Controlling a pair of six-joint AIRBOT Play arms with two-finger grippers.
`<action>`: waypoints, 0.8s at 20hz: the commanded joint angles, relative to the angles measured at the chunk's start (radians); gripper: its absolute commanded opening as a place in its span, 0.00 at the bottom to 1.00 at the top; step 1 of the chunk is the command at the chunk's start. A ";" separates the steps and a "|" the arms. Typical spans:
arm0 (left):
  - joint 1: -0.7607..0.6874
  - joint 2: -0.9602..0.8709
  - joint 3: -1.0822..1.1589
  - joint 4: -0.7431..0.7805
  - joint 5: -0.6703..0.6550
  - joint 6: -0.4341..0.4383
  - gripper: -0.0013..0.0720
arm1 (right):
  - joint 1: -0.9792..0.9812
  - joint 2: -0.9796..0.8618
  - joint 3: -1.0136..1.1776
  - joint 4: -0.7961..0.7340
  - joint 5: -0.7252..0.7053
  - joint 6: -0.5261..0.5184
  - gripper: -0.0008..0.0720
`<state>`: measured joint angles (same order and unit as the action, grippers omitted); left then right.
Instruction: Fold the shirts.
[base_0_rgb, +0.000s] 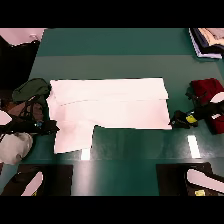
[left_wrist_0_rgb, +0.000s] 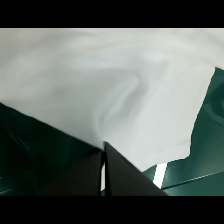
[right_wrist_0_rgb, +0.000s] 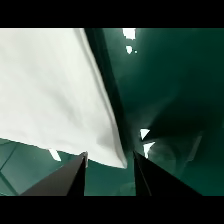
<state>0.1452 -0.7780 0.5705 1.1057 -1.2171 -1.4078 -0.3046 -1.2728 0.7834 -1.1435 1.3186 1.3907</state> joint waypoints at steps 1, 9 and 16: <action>0.000 0.001 0.002 0.000 -0.006 0.002 0.05 | 0.026 0.000 -0.024 0.025 -0.045 -0.005 0.48; 0.000 0.001 0.002 -0.059 -0.037 0.003 0.05 | 0.071 0.051 -0.023 -0.115 -0.013 -0.005 0.03; -0.124 0.011 0.004 -0.180 -0.127 0.016 0.05 | -0.165 0.327 -0.023 -0.297 0.204 -0.005 0.03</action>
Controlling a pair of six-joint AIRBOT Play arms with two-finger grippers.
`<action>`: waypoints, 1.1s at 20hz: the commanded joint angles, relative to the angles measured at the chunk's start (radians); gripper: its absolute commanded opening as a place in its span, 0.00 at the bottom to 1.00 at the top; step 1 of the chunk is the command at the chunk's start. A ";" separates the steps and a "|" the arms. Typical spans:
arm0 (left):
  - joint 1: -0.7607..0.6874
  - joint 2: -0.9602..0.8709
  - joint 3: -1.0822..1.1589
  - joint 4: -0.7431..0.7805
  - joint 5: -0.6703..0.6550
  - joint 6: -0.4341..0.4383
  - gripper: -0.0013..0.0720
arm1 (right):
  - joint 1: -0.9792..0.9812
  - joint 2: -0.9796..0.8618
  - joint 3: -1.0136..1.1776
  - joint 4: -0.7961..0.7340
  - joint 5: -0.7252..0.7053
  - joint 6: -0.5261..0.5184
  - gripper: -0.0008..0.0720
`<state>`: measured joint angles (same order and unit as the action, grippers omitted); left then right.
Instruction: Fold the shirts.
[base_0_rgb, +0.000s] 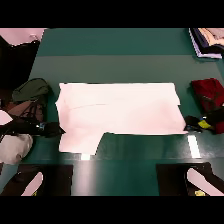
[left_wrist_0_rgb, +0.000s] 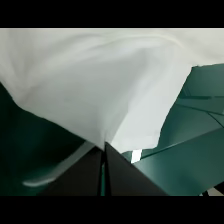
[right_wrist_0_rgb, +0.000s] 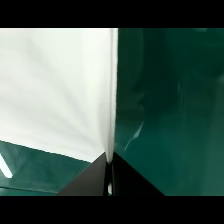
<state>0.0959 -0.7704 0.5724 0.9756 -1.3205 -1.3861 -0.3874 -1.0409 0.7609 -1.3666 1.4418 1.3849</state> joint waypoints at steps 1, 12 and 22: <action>-0.128 0.003 0.003 -0.065 -0.017 -0.016 0.05 | -0.104 0.124 0.000 -0.068 0.080 0.001 0.03; -0.223 -0.006 0.249 0.054 0.379 -0.034 0.05 | 0.018 0.150 0.135 0.066 -0.130 0.025 0.03; -0.220 -0.214 0.250 0.065 0.742 -0.063 0.05 | 0.105 -0.214 0.427 0.066 -0.237 0.037 0.03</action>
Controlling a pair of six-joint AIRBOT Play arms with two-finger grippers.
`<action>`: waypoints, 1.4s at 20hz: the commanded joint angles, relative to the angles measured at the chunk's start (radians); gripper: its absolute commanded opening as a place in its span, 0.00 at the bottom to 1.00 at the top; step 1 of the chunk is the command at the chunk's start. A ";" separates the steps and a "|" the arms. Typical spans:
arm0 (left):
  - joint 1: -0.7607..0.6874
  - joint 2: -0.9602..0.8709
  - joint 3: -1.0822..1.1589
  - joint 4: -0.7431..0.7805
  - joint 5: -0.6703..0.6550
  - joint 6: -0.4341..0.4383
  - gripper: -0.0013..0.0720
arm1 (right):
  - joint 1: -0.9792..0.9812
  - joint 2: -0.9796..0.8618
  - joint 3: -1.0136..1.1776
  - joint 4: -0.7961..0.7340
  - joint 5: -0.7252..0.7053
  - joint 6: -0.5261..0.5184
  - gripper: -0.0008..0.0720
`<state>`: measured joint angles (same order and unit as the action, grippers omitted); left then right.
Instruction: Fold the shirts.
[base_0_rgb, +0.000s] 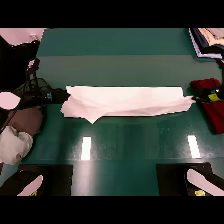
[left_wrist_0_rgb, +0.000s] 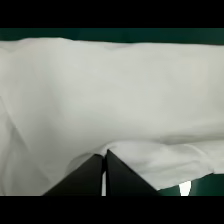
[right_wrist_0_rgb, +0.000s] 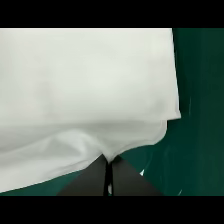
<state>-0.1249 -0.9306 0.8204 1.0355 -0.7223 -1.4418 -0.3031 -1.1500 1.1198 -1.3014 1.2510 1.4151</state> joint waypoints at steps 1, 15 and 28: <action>0.001 -0.070 0.002 0.005 0.192 -0.019 0.05 | 0.021 -0.142 0.085 0.001 -0.058 0.014 0.03; 0.001 -0.248 0.014 -0.023 0.442 -0.070 0.60 | 0.026 -0.427 0.307 0.185 -0.125 0.024 0.55; 0.001 -0.248 0.118 -0.021 -0.013 -0.023 0.05 | -0.262 -0.650 0.294 0.420 0.219 -0.188 0.77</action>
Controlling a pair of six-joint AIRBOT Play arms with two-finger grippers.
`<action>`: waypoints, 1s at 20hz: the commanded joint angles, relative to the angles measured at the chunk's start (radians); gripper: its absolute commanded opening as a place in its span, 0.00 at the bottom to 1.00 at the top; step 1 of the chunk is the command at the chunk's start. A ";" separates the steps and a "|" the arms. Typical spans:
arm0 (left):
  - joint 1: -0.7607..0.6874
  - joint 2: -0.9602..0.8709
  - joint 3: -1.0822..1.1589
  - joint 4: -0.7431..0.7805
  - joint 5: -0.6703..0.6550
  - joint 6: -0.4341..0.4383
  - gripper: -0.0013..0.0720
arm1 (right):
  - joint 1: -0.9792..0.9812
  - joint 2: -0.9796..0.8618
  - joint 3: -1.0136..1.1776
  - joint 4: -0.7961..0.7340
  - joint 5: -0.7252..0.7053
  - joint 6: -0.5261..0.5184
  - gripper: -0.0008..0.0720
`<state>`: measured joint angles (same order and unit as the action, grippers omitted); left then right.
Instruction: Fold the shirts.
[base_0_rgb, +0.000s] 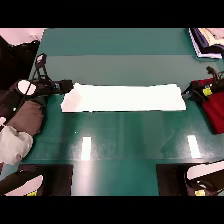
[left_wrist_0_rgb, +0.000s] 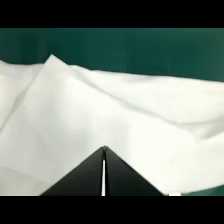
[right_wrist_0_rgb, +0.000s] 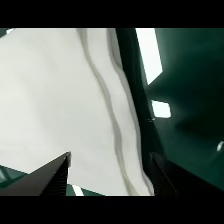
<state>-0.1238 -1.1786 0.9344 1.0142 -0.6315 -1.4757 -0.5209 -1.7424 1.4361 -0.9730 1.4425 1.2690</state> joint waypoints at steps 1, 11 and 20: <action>0.000 0.000 0.004 0.001 -0.121 0.018 0.05 | -0.045 -0.076 -0.022 0.089 0.026 -0.042 0.77; -0.026 -0.001 0.007 -0.043 -0.222 0.009 0.05 | 0.064 -0.116 -0.021 0.106 -0.011 -0.132 0.03; -0.297 -0.361 0.451 -0.048 -0.238 0.043 0.05 | 0.144 0.128 -0.021 0.510 0.034 -0.148 0.02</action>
<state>-0.3313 -1.3930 1.2179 0.9676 -0.8616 -1.4475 -0.4198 -1.6997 1.4147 -0.6193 1.4555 1.1229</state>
